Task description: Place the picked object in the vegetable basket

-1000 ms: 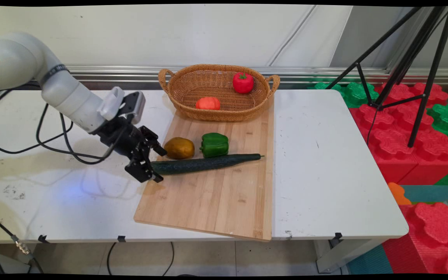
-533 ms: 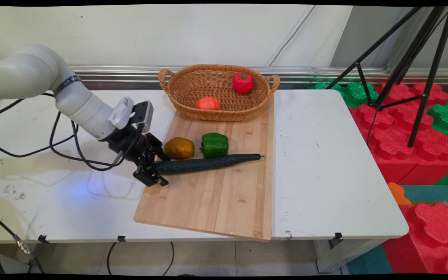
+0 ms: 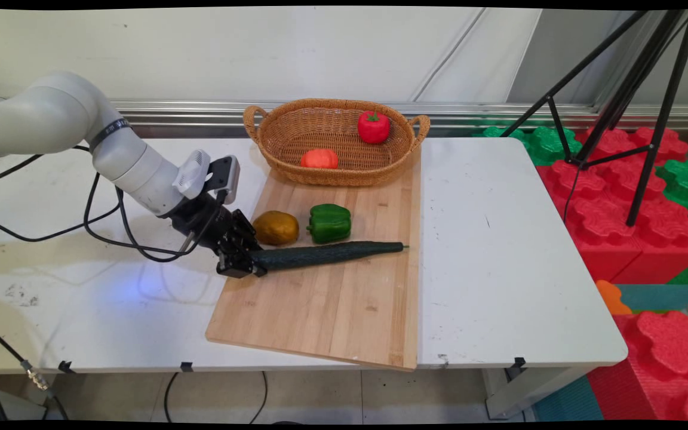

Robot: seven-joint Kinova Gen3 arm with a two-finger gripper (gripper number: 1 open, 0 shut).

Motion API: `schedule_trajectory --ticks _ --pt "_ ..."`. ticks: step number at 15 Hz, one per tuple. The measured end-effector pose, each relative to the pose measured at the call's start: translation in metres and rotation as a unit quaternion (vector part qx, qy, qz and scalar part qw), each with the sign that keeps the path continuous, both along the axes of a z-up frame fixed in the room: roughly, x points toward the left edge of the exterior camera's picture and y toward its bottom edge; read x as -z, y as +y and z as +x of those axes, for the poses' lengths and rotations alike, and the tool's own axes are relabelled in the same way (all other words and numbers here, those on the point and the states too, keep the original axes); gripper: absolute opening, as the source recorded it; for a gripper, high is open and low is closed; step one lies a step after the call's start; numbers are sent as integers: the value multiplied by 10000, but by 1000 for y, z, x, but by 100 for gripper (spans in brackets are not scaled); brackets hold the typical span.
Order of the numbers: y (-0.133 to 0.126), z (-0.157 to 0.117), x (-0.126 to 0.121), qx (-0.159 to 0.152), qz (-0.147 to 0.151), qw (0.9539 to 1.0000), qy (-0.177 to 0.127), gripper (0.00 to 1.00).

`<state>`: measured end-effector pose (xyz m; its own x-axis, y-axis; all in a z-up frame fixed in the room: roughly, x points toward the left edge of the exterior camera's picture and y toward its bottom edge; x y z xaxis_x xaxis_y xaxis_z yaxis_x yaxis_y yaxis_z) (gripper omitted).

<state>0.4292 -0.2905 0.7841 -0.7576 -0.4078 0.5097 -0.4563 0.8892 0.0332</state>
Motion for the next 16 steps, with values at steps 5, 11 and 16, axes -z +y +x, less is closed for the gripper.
schedule_trajectory --ticks 5,11,16 --pt "2 3 -19 68 -104 9998 183 0" --pt "7 15 -57 110 -267 9985 467 0" --pt "5 34 -93 -55 -419 9966 700 0"
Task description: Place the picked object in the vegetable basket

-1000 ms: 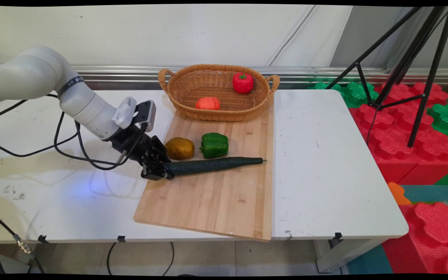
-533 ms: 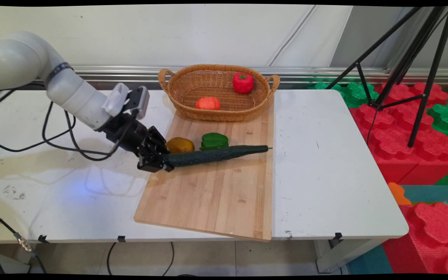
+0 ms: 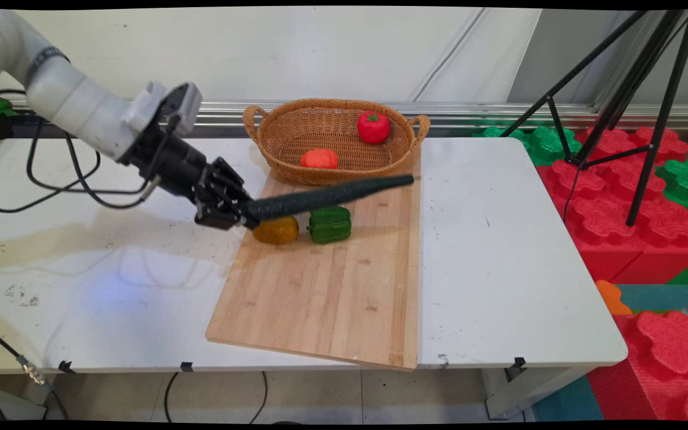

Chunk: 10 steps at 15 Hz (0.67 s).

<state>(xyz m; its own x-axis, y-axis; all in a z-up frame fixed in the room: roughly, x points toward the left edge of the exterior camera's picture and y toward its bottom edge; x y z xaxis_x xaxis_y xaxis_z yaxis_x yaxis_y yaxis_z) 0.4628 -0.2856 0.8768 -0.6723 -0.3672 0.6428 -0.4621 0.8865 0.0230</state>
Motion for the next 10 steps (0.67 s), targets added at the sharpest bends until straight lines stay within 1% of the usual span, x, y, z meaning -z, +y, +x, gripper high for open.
schedule_trajectory --ticks 3,6,10 --pt "-10 13 -19 -135 -175 9997 68 0" --pt "-26 23 -33 -243 -401 9989 57 0" --pt "-46 31 -39 -336 -605 9976 -30 0"
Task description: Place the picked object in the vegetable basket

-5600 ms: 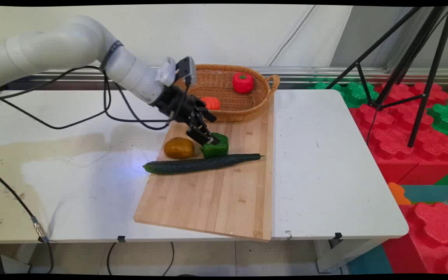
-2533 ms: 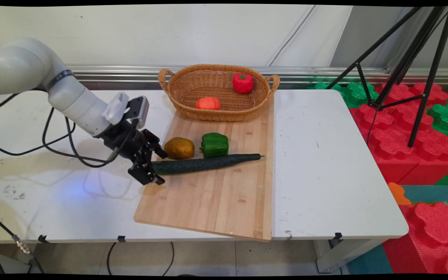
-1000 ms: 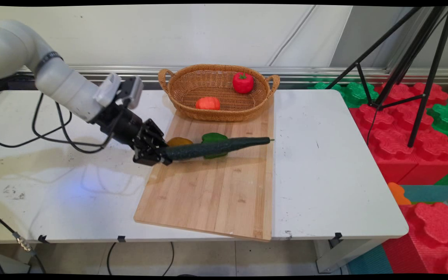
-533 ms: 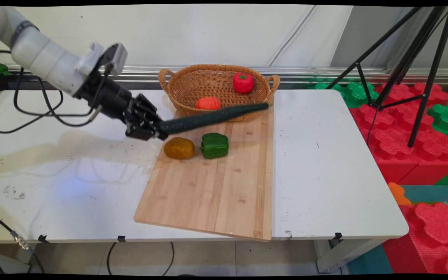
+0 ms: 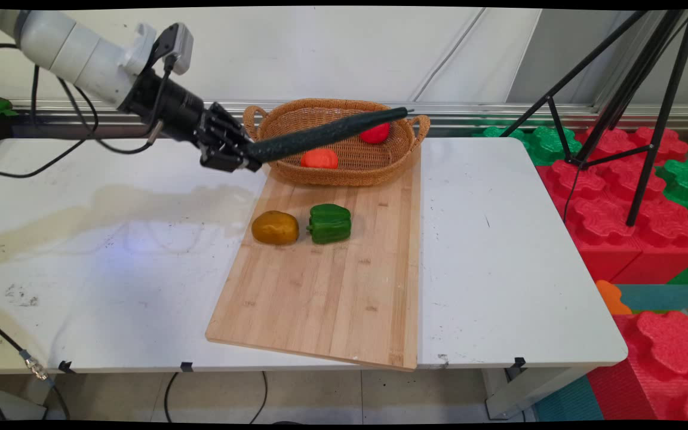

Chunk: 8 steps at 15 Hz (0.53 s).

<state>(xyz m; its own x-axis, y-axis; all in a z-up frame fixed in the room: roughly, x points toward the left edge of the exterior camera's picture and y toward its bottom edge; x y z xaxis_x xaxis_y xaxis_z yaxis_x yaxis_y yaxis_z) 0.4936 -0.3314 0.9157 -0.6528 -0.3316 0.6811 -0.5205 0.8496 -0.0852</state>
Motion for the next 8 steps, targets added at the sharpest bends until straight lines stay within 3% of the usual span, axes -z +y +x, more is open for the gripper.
schedule_trajectory --ticks 8 --pt "-51 5 12 -197 -404 9982 -408 0"
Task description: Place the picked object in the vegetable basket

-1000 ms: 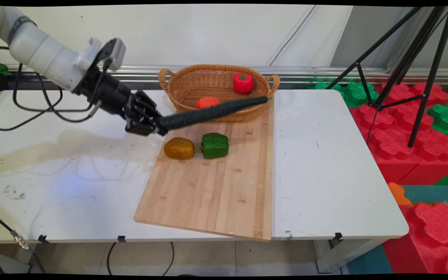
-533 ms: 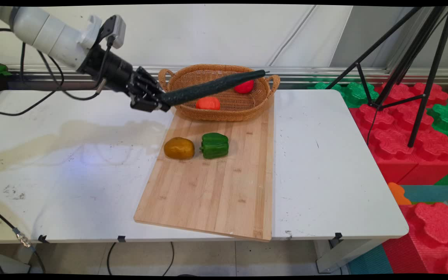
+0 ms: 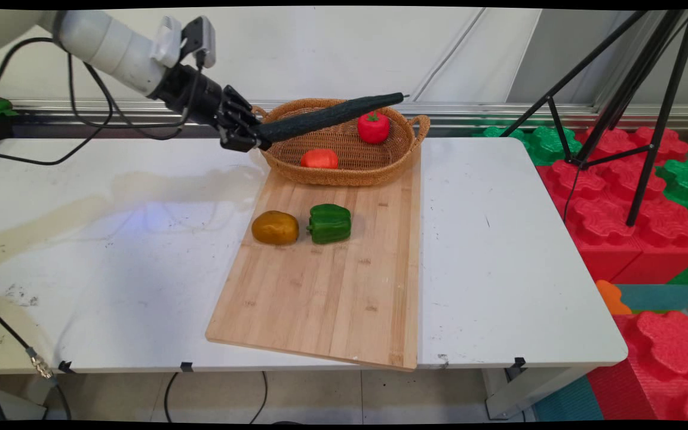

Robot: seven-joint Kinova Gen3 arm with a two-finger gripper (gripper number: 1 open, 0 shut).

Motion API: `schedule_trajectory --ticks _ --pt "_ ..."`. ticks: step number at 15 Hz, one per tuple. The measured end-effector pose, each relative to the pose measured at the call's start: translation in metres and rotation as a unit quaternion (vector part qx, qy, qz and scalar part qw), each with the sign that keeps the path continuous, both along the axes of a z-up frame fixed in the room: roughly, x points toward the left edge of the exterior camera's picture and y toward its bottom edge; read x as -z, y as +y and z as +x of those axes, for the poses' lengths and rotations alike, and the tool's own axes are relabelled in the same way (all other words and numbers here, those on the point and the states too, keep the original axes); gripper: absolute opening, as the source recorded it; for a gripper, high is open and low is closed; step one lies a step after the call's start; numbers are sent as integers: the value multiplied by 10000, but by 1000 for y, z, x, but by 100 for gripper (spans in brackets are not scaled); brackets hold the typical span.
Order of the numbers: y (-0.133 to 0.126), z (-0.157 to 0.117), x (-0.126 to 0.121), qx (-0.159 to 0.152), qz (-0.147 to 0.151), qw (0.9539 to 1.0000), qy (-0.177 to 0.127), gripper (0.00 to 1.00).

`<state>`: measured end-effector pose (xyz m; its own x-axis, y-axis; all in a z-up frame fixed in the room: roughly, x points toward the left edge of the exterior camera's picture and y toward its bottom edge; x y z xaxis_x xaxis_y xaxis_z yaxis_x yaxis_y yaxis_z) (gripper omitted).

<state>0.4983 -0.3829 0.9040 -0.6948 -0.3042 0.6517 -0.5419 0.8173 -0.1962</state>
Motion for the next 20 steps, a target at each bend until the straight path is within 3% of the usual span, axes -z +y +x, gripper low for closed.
schedule_trajectory --ticks 14,15,20 --pt "-71 -31 46 106 -499 9960 -736 0" --pt "-74 -32 48 110 -516 9957 -759 100" --pt "-79 -32 50 126 -563 9952 -788 100"
